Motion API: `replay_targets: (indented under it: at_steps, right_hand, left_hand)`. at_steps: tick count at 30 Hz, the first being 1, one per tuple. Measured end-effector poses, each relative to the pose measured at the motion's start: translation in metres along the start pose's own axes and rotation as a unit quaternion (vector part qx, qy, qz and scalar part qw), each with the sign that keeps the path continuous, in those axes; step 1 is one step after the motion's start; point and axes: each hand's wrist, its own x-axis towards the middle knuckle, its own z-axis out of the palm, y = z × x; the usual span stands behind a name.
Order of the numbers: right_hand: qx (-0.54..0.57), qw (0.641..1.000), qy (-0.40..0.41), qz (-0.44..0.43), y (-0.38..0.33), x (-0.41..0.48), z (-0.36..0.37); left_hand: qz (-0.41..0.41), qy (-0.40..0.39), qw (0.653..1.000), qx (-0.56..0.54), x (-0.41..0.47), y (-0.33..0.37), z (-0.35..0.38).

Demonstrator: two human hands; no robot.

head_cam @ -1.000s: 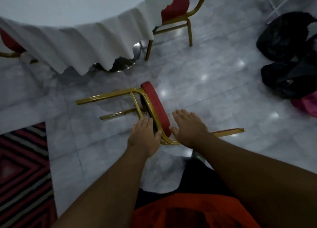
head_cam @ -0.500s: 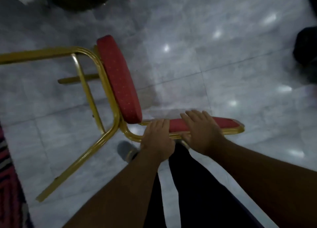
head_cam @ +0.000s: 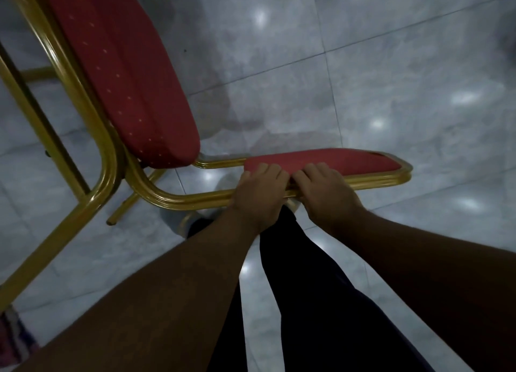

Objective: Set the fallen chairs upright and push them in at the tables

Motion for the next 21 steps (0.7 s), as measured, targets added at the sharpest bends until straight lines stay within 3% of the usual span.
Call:
replay_targets:
  at_steps: [11,17,21]
  right_hand:
    - [-0.056,0.997,0.045,-0.017,0.001,0.013,-0.025]
    - [0.012,0.995,0.088,-0.037,0.017,0.02,-0.054]
    - [0.003,0.994,0.111,-0.019,0.029,0.014,-0.067]
  left_hand:
    - [-0.088,0.136,0.984,0.077,-0.009,0.009,-0.007]
    - [-0.046,0.227,0.972,0.031,-0.02,-0.02,-0.037]
    - [-0.05,0.222,0.974,-0.002,-0.039,-0.035,-0.053]
